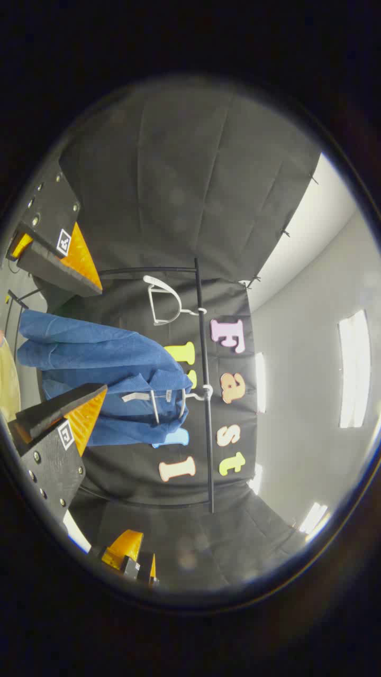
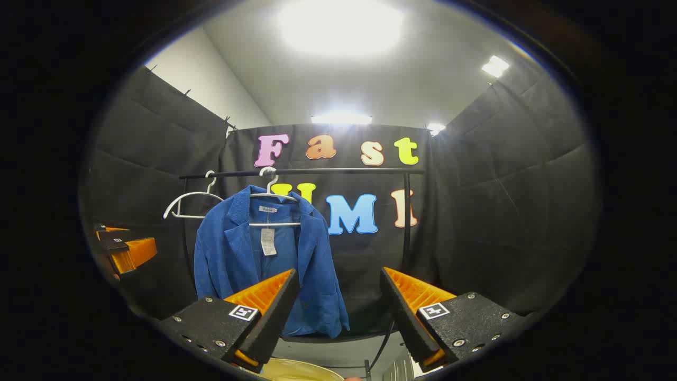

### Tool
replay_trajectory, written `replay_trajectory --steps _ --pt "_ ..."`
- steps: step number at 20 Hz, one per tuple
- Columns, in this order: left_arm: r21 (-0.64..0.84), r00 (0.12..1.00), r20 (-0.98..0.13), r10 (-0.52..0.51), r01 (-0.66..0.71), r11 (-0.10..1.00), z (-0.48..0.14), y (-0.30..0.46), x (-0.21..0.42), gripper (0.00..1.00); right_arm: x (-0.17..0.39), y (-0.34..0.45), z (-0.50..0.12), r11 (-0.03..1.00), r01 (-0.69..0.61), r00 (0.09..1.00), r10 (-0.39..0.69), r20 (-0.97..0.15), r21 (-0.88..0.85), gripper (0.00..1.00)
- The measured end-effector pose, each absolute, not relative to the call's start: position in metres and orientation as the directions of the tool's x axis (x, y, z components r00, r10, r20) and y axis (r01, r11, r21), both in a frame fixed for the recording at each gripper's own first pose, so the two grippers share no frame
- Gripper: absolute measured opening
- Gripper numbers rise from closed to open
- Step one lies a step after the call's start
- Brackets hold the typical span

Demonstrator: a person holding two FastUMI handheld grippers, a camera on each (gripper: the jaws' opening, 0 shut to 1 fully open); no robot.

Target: Grasp the clothes on the hanger with both hands and then place them into the laundry hamper below.

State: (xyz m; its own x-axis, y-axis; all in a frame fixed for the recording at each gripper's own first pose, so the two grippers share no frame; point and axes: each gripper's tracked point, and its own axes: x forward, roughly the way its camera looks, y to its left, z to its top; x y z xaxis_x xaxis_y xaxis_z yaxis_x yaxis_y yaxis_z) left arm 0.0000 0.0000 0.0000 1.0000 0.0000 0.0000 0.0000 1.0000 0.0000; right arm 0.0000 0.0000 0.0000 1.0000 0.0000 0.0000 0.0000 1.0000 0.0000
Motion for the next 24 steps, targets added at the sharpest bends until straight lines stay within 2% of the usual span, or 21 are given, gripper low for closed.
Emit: replay_trajectory --steps 18,24 --pt "-0.019 0.999 -0.009 -0.033 0.032 0.999 -0.016 0.018 0.023 0.95 0.005 0.014 -0.002 0.998 0.051 0.999 -0.051 -0.001 -0.032 0.94" --pt "-0.013 0.998 0.020 -0.052 0.052 0.999 0.005 0.023 0.026 0.94 0.022 0.020 0.009 0.999 0.042 0.999 -0.042 0.001 0.002 0.94"
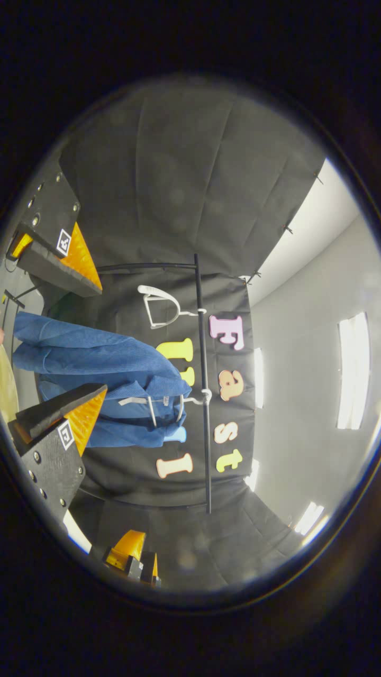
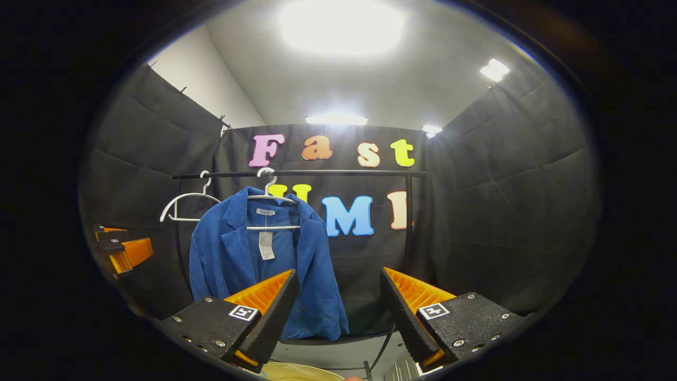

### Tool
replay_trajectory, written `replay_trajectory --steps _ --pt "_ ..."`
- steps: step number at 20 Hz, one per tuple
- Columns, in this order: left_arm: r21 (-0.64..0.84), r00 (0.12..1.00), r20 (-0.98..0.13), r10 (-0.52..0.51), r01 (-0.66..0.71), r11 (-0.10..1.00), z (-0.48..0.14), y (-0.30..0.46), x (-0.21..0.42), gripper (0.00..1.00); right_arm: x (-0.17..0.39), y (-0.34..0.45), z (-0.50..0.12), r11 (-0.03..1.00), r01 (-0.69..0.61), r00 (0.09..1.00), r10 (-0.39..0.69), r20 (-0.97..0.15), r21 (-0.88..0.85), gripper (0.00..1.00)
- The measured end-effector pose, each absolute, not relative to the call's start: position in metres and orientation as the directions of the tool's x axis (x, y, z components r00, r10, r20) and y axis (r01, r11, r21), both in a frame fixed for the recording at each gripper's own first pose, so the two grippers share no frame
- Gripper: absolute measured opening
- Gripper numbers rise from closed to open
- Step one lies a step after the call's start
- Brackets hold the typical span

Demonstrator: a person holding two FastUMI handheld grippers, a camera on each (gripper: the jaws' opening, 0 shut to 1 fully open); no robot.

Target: Grasp the clothes on the hanger with both hands and then place them into the laundry hamper below.

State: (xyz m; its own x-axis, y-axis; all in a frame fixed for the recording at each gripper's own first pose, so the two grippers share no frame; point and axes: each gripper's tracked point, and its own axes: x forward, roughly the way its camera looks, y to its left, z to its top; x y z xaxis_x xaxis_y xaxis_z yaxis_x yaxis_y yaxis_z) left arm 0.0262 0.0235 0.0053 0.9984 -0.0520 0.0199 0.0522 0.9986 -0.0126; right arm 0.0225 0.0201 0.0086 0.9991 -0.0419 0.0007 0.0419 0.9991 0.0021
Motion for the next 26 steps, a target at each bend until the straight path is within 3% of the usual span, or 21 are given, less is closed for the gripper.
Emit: replay_trajectory --steps 12,26 --pt "-0.039 0.998 0.036 -0.054 0.055 0.998 0.038 -0.049 0.116 0.95 0.136 0.017 0.070 0.997 -0.078 0.992 0.074 0.105 0.030 0.94" --pt "0.033 0.999 -0.020 0.032 -0.032 0.999 0.018 -0.121 0.227 0.94 0.270 0.047 0.048 0.968 -0.246 0.967 0.242 0.085 0.045 0.94"
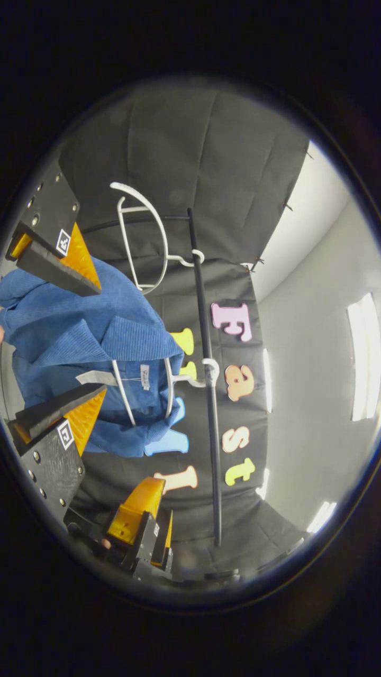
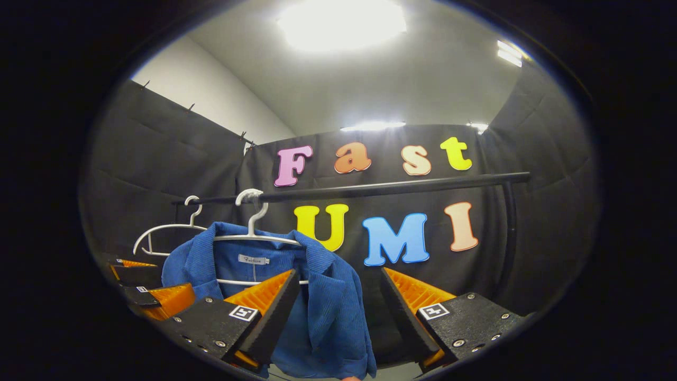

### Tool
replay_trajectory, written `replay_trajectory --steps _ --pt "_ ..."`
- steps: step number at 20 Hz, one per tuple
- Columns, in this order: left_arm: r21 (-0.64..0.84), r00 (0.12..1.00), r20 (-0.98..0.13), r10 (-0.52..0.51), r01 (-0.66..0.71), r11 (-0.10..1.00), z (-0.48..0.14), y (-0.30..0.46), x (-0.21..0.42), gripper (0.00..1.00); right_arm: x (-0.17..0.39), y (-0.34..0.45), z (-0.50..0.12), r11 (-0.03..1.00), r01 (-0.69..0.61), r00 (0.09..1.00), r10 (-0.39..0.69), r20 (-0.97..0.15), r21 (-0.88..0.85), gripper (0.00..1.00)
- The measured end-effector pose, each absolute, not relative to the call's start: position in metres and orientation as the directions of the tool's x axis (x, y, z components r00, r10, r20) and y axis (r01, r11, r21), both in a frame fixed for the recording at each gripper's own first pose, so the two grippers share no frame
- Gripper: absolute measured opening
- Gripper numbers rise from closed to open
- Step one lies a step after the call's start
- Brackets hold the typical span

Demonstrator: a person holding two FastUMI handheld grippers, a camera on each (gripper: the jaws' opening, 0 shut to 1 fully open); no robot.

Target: Grasp the clothes on the hanger with both hands and then place them into the laundry hamper below.

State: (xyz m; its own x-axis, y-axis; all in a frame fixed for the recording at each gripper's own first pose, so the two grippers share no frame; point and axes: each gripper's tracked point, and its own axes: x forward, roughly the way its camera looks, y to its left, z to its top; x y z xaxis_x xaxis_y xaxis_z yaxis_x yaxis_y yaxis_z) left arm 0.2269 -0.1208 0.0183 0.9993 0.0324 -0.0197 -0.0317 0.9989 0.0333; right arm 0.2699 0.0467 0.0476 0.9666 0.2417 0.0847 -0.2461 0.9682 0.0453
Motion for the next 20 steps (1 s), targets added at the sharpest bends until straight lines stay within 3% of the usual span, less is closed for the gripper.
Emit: replay_trajectory --steps 13,20 --pt "0.122 0.974 -0.093 0.209 -0.197 0.973 -0.032 -0.113 0.293 0.95 0.348 0.085 -0.008 0.914 -0.388 0.920 0.391 -0.009 0.119 0.94" --pt "0.163 0.959 -0.082 0.270 -0.254 0.953 -0.044 -0.110 0.308 0.95 0.374 0.100 -0.051 0.923 -0.370 0.919 0.380 -0.103 0.102 0.95"
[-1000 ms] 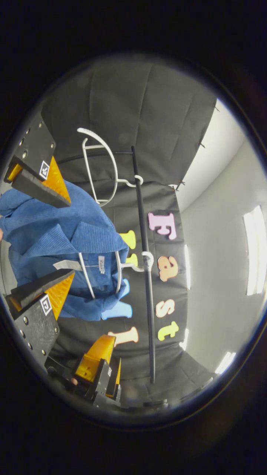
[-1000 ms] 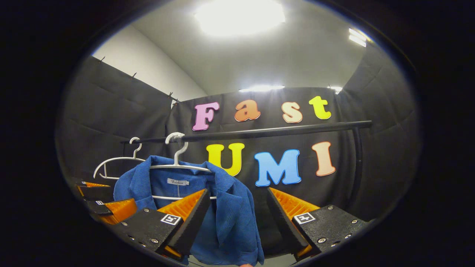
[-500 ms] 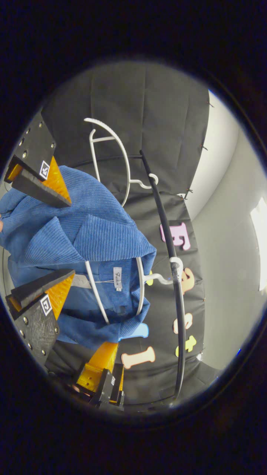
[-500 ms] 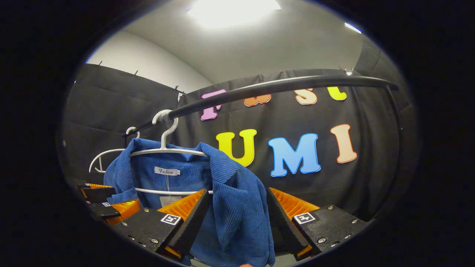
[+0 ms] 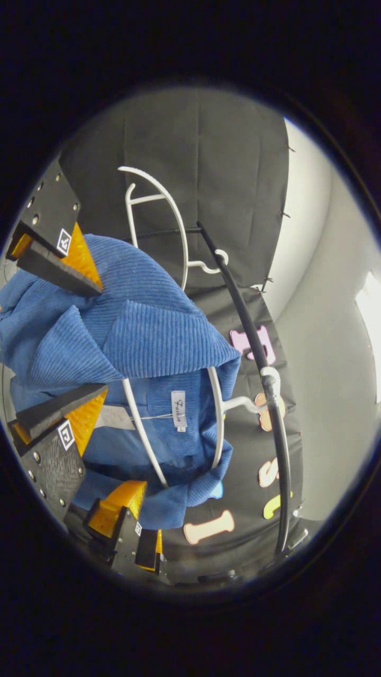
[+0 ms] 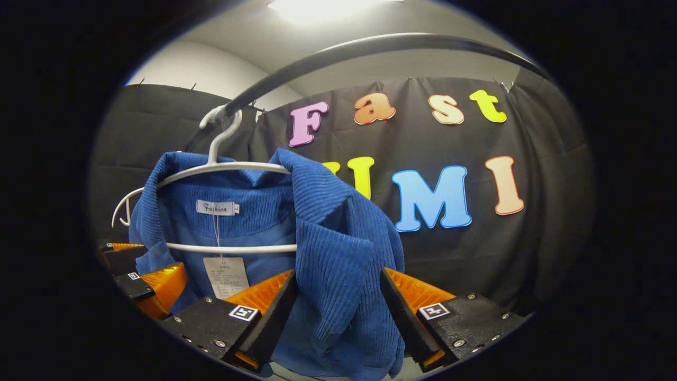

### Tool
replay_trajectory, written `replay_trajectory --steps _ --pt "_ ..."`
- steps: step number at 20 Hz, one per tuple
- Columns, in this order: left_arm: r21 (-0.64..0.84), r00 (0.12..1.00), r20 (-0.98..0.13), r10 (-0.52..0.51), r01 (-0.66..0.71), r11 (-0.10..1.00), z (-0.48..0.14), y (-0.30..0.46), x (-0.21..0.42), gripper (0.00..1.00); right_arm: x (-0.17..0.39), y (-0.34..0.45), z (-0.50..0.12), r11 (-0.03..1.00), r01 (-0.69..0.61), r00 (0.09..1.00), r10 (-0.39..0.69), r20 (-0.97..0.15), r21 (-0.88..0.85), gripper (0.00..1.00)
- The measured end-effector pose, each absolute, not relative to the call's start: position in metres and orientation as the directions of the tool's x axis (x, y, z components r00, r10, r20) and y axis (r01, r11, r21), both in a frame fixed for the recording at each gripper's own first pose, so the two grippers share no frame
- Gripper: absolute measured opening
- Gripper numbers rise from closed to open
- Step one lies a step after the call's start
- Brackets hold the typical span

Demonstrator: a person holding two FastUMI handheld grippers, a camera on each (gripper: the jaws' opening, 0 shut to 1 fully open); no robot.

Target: Grasp the clothes on the hanger with both hands and then place them into the laundry hamper below.

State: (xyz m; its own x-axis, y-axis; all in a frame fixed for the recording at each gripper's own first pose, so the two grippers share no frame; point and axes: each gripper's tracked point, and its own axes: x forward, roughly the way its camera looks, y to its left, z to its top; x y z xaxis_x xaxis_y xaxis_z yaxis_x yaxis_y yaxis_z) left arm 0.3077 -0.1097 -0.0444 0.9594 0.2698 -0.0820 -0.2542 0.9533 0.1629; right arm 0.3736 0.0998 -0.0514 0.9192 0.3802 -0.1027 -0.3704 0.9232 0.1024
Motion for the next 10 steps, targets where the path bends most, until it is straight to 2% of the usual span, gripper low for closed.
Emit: replay_trajectory --steps 3,5,6,7,8,9,10 --pt "0.152 0.952 -0.088 0.294 -0.279 0.948 -0.053 -0.106 0.314 0.95 0.380 0.101 -0.058 0.931 -0.353 0.925 0.362 -0.111 0.099 0.93" --pt "0.138 0.947 -0.101 0.305 -0.290 0.947 -0.060 -0.104 0.316 0.95 0.384 0.104 -0.060 0.932 -0.351 0.927 0.360 -0.103 0.091 0.88" --pt "0.133 0.944 -0.101 0.315 -0.301 0.944 -0.061 -0.100 0.313 0.94 0.385 0.108 -0.062 0.931 -0.355 0.926 0.362 -0.104 0.083 0.80" --pt "0.127 0.938 -0.096 0.333 -0.320 0.939 -0.059 -0.094 0.310 0.83 0.385 0.110 -0.063 0.931 -0.359 0.925 0.365 -0.107 0.072 0.76" --pt "0.115 0.939 -0.094 0.331 -0.320 0.940 -0.058 -0.092 0.308 0.71 0.384 0.110 -0.063 0.932 -0.358 0.926 0.362 -0.108 0.056 0.57" --pt "0.100 0.943 -0.093 0.319 -0.310 0.946 -0.056 -0.093 0.306 0.59 0.386 0.107 -0.063 0.935 -0.352 0.929 0.354 -0.106 0.037 0.46" --pt "0.094 0.944 -0.088 0.319 -0.311 0.946 -0.053 -0.090 0.302 0.47 0.388 0.102 -0.061 0.943 -0.333 0.938 0.333 -0.097 0.017 0.29"
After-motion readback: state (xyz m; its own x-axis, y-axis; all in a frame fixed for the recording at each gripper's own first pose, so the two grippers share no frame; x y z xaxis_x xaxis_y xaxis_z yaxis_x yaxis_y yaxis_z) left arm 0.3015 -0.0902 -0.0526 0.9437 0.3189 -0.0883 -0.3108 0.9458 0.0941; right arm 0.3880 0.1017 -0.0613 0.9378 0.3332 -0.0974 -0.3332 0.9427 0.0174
